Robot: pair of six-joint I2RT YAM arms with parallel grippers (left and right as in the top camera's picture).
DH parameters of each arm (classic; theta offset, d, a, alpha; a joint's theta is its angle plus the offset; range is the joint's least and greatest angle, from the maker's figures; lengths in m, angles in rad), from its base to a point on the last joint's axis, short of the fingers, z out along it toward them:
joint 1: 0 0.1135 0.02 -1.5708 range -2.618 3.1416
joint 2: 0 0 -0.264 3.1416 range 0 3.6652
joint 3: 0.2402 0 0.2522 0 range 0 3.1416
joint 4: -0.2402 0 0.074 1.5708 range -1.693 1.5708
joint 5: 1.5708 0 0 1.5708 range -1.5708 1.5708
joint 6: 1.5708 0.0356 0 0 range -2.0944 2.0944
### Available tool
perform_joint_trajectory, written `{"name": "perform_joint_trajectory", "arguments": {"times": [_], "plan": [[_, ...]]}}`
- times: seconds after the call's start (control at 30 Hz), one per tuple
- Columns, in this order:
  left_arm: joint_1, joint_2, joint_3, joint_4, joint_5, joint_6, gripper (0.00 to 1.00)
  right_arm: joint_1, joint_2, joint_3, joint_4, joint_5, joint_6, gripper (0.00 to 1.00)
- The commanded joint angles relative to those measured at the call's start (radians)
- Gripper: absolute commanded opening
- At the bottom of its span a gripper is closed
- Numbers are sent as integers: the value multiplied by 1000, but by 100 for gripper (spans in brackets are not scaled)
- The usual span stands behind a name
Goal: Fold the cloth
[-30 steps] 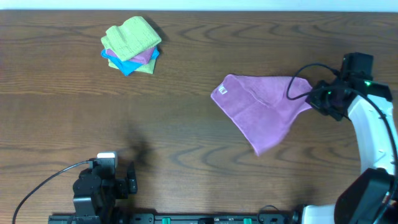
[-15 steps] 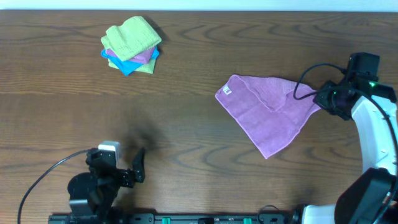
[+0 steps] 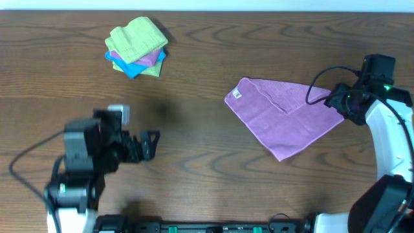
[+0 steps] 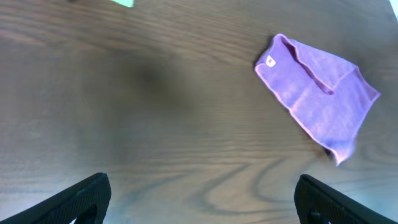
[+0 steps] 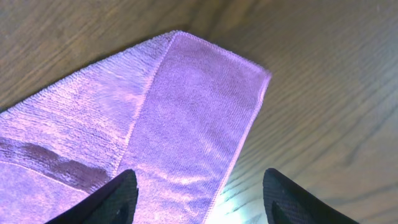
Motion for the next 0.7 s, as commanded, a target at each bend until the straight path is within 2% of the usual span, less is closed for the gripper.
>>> {"name": "perform_joint_trajectory", "arguments": {"times": [0.0, 0.07, 0.27, 0.43, 0.57, 0.67], "plan": [[-21, 124, 114, 10, 57, -5, 95, -5, -16, 7, 13, -74, -135, 65], [-21, 187, 138, 80, 102, -81, 96, -5, -16, 7, 17, -143, -184, 65], [-21, 305, 138, 244, 179, -295, 95, -3, -4, 6, 29, -329, -188, 64], [-21, 383, 138, 333, 304, -304, 95, 17, 74, 5, 53, -401, -224, 66], [-21, 411, 138, 352, 354, -304, 95, 79, 167, 5, 112, -426, -373, 68], [-21, 412, 138, 352, 383, -304, 96, 139, 211, 5, 146, -425, -404, 68]]}}
